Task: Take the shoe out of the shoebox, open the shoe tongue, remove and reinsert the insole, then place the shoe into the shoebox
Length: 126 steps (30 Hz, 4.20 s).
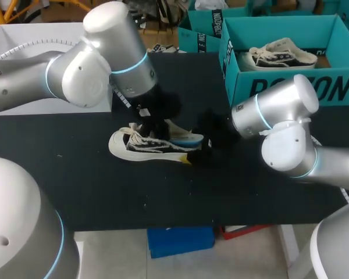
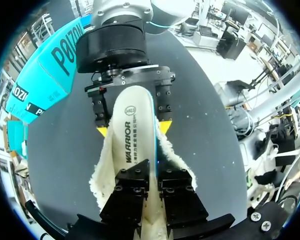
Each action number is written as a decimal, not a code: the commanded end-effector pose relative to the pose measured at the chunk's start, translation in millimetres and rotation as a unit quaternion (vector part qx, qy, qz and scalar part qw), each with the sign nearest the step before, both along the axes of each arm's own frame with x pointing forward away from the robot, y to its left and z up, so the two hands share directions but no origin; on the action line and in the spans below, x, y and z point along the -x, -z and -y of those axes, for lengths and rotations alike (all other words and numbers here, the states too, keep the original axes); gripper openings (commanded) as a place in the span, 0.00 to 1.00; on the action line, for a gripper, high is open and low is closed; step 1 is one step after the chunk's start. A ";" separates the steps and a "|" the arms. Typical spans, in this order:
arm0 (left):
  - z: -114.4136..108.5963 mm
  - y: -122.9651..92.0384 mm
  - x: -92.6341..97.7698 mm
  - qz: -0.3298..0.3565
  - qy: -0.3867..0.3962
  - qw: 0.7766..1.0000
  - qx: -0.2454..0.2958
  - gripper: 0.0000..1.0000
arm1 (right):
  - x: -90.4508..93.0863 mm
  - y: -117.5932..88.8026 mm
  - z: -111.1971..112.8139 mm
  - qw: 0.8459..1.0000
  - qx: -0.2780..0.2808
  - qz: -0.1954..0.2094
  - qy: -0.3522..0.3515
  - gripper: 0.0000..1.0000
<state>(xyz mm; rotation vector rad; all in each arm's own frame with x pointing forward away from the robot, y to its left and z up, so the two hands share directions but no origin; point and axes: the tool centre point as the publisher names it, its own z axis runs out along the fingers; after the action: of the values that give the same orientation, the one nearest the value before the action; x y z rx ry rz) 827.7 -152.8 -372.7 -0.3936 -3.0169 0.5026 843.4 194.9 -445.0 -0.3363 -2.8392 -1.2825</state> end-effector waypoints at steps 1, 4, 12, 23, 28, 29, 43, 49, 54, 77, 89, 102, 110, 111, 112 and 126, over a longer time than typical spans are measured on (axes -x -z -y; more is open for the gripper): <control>6.8 8.1 5.4 0.004 0.003 1.000 0.000 0.13 | -0.5 1.7 -1.7 1.000 0.001 0.000 0.001 0.00; 7.8 11.5 7.4 0.012 0.004 1.000 -0.003 0.15 | -0.5 1.7 -1.7 1.000 0.001 0.000 0.001 0.00; 7.0 12.1 10.0 0.043 -0.004 0.999 -0.005 0.17 | -0.5 1.7 -1.7 1.000 0.001 0.000 0.001 0.00; 8.3 10.5 17.3 0.082 0.000 0.996 0.016 0.18 | -0.5 1.7 -1.7 1.000 0.001 0.000 0.001 0.00; 14.7 10.7 15.7 0.089 0.001 0.996 0.024 0.18 | -0.5 1.7 -1.7 1.000 0.001 0.000 0.001 0.00; 16.8 10.9 15.3 0.093 0.001 0.995 0.023 0.18 | -0.5 1.7 -1.7 1.000 0.001 0.000 0.001 0.00; 36.4 22.6 8.2 0.098 0.011 0.995 0.025 0.17 | -0.5 1.7 -1.7 1.000 0.001 0.000 0.001 0.00; 40.4 23.7 4.2 0.111 0.007 0.994 0.022 0.17 | -0.5 1.7 -1.7 1.000 0.001 0.000 0.001 0.00; 42.0 19.8 3.4 0.125 0.004 0.992 0.024 0.20 | -0.5 1.7 -1.7 1.000 0.001 0.000 0.001 0.00; 40.6 24.0 3.2 0.165 -0.021 0.986 0.004 0.26 | -0.5 1.7 -1.7 1.000 0.001 0.000 0.001 0.00; 37.5 21.8 -2.7 0.163 -0.033 0.986 0.007 0.00 | -0.5 1.7 -1.7 1.000 0.001 0.000 0.001 0.00; 20.1 -2.9 21.3 0.088 -0.003 0.995 0.053 0.00 | -0.5 1.7 -1.7 1.000 0.001 0.000 0.001 0.00; 4.6 -23.1 38.6 0.015 0.034 0.993 0.113 0.00 | -0.5 1.7 -1.7 1.000 0.001 0.000 0.001 0.00; 2.9 -26.2 40.2 0.008 0.038 0.992 0.120 0.00 | -0.5 1.7 -1.7 1.000 0.001 0.000 0.001 0.00; 1.6 -29.3 41.9 0.003 0.042 0.991 0.127 0.00 | -0.5 1.7 -1.7 1.000 0.001 0.000 0.001 0.00; 5.8 -86.5 45.3 -0.077 0.092 0.969 0.214 0.00 | -0.5 1.7 -1.7 1.000 0.001 0.000 0.001 0.00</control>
<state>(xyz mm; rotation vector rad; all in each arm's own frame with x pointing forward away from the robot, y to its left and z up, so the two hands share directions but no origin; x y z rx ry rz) 771.7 -164.8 -293.1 -0.6038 -2.7241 1.0877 843.0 195.5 -445.1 -0.3358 -2.8393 -1.2831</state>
